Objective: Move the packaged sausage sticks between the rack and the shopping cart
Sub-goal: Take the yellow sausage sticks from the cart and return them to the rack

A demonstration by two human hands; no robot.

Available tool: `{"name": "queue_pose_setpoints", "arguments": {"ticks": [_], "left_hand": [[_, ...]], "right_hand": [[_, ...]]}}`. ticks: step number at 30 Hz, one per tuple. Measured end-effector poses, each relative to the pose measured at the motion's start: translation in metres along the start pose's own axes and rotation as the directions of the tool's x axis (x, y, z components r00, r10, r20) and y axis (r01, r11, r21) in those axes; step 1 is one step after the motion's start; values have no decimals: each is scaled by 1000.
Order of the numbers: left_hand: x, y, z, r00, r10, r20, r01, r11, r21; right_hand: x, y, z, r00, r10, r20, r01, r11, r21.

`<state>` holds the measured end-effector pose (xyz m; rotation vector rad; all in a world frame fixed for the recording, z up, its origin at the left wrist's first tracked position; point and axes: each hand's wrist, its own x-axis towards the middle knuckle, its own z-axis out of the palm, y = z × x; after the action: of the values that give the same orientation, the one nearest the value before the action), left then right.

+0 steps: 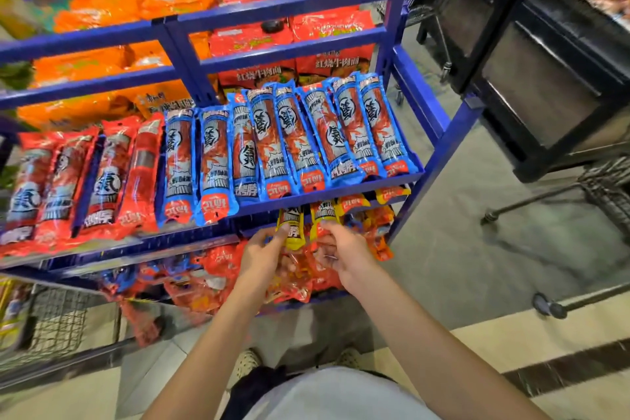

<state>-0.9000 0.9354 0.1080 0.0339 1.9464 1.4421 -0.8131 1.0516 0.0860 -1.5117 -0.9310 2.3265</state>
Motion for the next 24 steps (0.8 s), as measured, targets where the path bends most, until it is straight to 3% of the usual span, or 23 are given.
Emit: {"name": "queue_pose_setpoints", "arguments": {"ticks": [4, 13, 24], "left_hand": [[8, 3, 7, 999, -9, -43, 12, 999, 53], [17, -3, 29, 990, 31, -137, -36, 999, -36], [31, 7, 28, 993, -64, -98, 58, 996, -63]], "right_hand": [[4, -3, 8, 1000, 4, -12, -4, 1000, -21], [7, -12, 13, 997, -24, -76, 24, 1000, -4], [4, -17, 15, 996, -19, -82, 25, 997, 73]]}}
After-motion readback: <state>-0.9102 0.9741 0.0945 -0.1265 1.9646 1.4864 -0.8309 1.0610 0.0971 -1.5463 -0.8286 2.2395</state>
